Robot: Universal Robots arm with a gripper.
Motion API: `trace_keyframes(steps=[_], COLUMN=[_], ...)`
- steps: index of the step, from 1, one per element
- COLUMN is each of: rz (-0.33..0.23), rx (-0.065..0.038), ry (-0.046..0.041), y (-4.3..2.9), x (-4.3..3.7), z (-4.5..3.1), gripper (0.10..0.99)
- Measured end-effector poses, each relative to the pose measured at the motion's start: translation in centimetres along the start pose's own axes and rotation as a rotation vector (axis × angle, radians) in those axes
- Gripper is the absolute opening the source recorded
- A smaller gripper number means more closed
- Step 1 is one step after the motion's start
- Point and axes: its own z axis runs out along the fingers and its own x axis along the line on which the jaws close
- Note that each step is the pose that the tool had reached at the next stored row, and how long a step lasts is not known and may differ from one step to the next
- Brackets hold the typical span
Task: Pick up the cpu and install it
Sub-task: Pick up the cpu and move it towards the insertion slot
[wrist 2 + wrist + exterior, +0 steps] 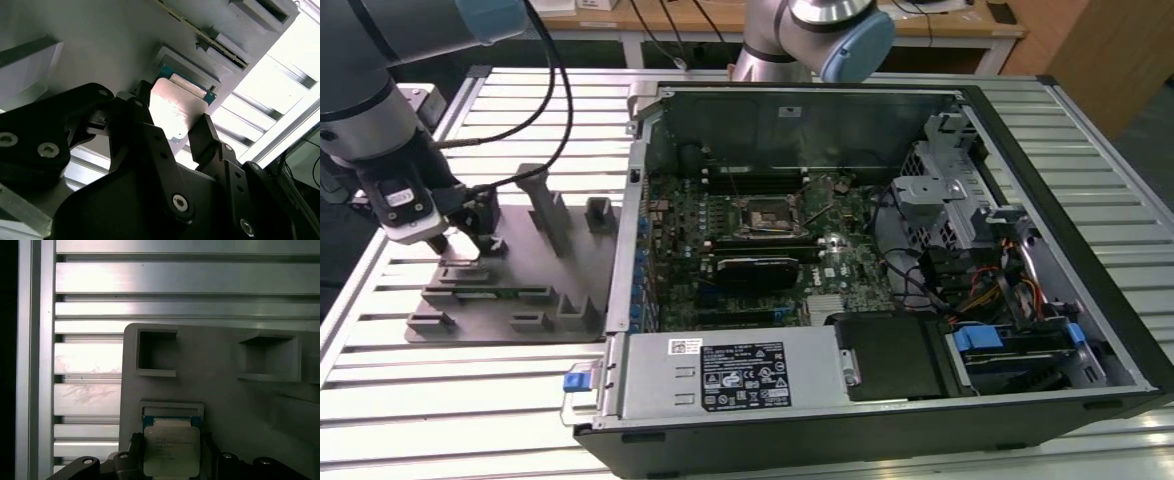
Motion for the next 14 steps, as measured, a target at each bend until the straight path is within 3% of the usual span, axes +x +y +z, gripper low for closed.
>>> trace_keyframes(steps=[14], rz=[0.000], rx=[0.000], ry=[-0.0008], y=[0.06], x=[-0.01], z=[-2.10], gripper=[0.545])
